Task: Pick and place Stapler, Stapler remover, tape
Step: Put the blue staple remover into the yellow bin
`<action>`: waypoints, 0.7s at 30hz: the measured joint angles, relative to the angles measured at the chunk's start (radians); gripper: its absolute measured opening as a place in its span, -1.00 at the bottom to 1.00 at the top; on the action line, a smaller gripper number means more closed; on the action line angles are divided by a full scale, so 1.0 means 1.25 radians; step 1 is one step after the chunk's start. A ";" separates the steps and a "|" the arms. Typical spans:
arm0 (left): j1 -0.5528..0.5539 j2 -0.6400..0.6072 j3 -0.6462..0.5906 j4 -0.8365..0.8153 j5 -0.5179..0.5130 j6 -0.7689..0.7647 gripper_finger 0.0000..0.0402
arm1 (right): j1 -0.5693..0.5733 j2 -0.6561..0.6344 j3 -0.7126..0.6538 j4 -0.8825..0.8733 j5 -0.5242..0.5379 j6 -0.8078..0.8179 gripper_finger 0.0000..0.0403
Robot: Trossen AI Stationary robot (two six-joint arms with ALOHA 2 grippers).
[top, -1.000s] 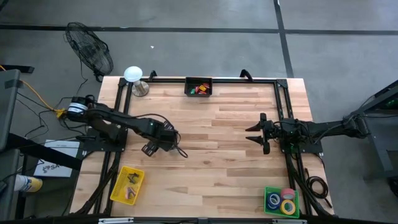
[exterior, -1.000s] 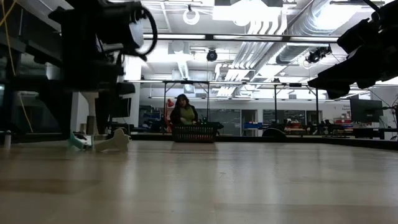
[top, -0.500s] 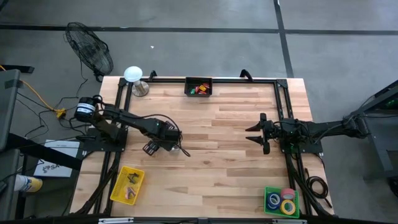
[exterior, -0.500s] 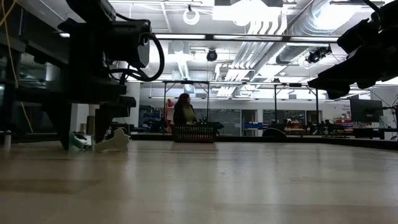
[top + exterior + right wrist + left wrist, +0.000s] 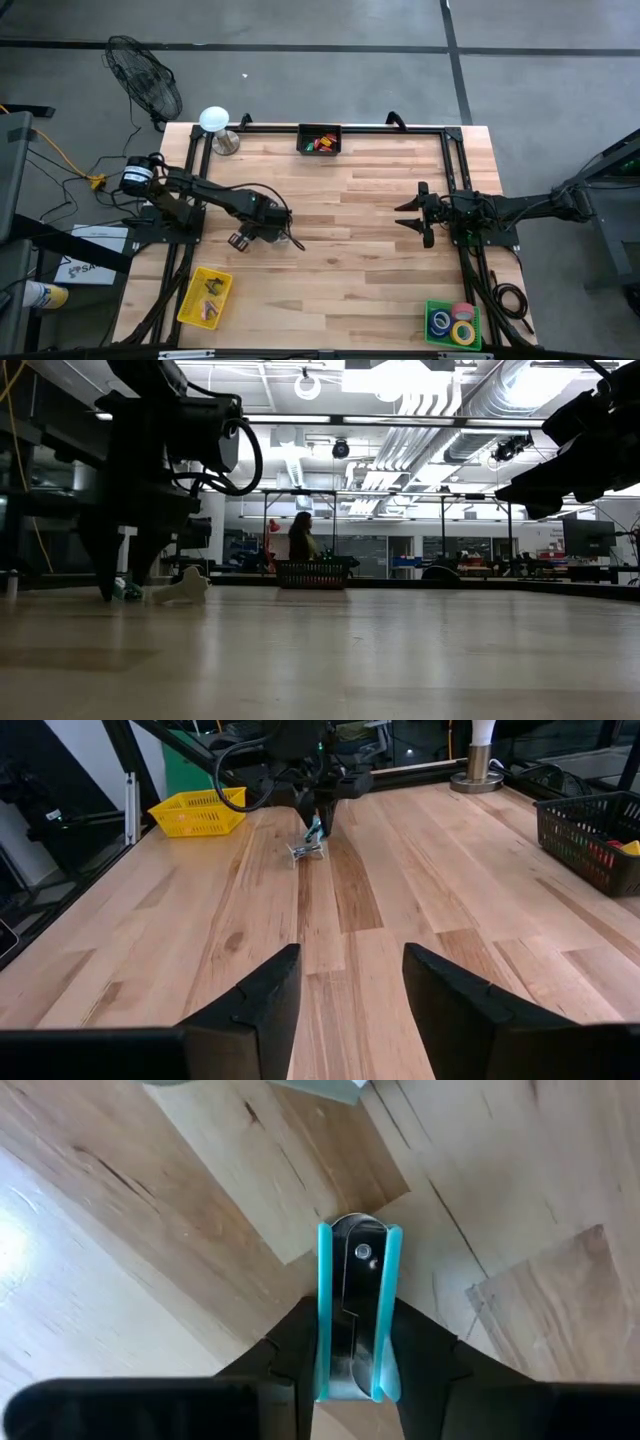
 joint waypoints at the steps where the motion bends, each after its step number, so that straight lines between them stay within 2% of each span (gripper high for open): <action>1: 0.000 -0.005 -0.001 -0.001 0.003 0.000 -0.57 | 0.000 0.000 0.000 0.000 0.000 0.000 -0.17; 7: -0.001 -0.036 0.042 -0.106 0.048 -0.026 -0.57 | 0.000 0.000 0.000 0.000 0.000 0.000 -0.17; 10: -0.018 -0.038 0.075 -0.214 0.067 -0.044 -0.57 | 0.000 0.000 0.000 0.000 0.000 0.000 -0.17; 16: -0.113 -0.050 0.146 -0.350 0.111 -0.082 -0.56 | 0.000 0.000 0.000 0.000 0.000 0.000 -0.17; 21: -0.218 -0.067 0.182 -0.437 0.163 -0.200 -0.55 | 0.000 0.000 0.000 0.000 0.000 0.000 -0.16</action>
